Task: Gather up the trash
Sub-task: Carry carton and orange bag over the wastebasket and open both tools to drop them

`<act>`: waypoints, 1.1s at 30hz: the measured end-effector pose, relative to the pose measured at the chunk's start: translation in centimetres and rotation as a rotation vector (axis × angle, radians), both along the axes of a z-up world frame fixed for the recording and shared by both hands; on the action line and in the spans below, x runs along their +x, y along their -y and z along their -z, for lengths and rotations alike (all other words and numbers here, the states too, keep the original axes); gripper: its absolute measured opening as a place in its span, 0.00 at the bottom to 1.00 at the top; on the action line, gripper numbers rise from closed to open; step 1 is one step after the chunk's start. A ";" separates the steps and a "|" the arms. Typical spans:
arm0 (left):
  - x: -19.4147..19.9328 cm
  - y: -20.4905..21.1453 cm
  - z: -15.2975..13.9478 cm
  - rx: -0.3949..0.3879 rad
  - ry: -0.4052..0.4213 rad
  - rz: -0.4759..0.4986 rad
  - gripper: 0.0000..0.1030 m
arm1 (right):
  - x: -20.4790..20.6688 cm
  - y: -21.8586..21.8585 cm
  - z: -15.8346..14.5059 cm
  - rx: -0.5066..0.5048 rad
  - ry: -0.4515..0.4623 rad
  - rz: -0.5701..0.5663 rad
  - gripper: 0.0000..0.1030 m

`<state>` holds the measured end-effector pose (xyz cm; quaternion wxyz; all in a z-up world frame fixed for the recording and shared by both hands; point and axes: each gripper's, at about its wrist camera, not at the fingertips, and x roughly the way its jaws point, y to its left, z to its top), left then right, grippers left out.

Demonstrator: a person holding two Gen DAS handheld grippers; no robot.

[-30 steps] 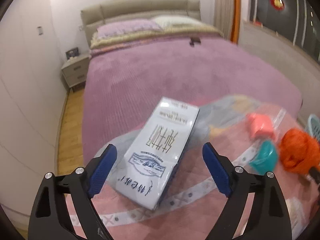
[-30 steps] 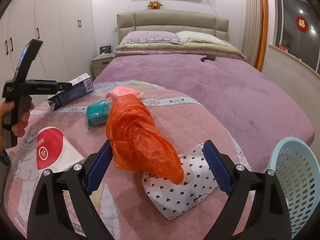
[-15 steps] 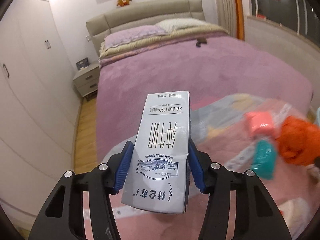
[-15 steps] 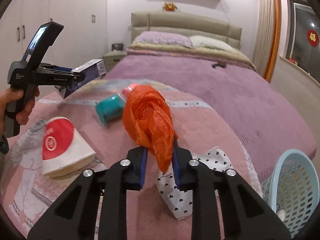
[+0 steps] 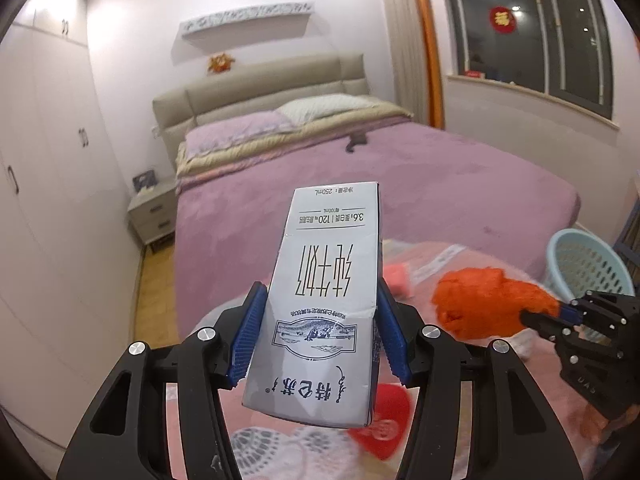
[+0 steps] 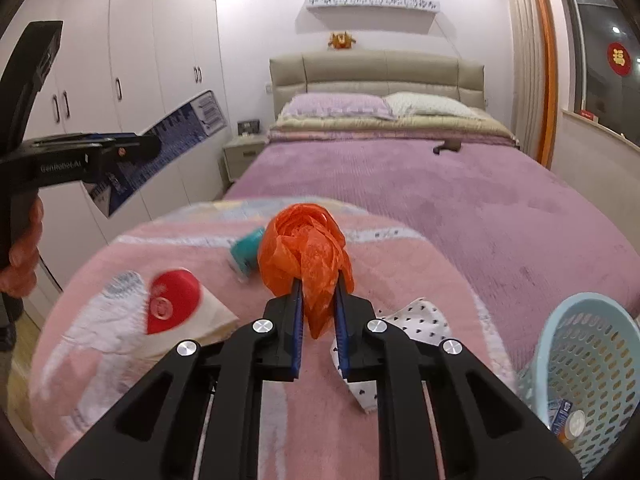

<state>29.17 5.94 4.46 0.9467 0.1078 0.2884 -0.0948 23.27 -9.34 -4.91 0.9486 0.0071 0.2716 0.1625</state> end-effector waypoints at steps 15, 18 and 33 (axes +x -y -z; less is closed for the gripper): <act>-4.8 13.1 -1.0 -0.067 0.054 0.203 0.50 | -5.5 8.4 -3.7 0.037 0.063 0.141 0.06; -4.9 15.1 0.4 -0.070 0.022 0.237 0.50 | -5.6 9.9 -2.8 0.055 0.017 0.119 0.05; -6.8 16.7 1.6 -0.073 -0.004 0.267 0.51 | -6.9 13.4 1.0 0.171 -0.151 0.071 0.77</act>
